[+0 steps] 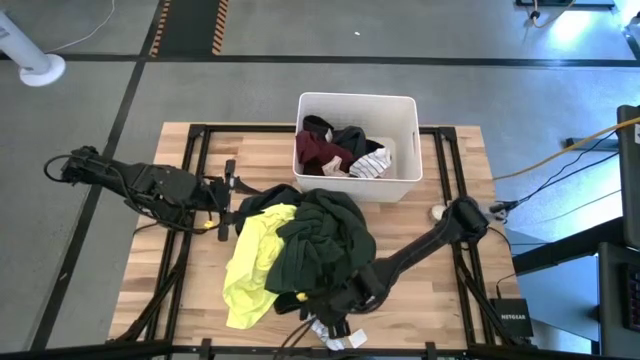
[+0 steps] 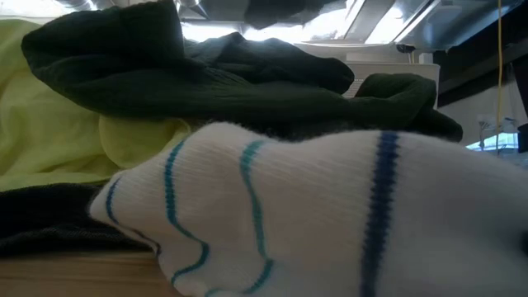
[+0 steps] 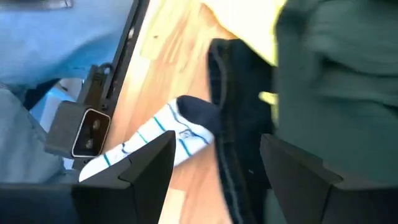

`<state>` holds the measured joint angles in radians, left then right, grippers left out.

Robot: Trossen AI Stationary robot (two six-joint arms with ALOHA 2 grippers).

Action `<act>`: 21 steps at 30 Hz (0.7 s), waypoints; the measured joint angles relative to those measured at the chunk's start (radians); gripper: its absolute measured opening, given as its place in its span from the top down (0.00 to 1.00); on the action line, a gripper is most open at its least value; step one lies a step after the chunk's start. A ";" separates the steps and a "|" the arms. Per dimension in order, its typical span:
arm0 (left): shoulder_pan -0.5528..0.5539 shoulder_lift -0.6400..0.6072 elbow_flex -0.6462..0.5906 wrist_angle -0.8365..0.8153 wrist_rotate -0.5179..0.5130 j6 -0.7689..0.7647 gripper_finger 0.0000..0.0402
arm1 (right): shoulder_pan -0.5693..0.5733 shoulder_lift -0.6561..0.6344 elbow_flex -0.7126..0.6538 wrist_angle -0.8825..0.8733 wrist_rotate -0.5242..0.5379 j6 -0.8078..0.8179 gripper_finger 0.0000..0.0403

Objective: Sort clothes
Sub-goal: Put the white/blue sock into the white laundry organizer

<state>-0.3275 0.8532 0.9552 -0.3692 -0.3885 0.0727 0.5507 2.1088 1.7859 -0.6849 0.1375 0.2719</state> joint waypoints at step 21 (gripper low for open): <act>0.000 0.000 0.000 0.038 0.000 -0.049 0.55 | 0.012 0.164 0.000 0.124 -0.032 0.124 0.42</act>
<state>-0.3275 0.8528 0.9550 -0.3314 -0.3889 0.0236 0.5622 2.2732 1.7855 -0.5606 0.1054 0.3961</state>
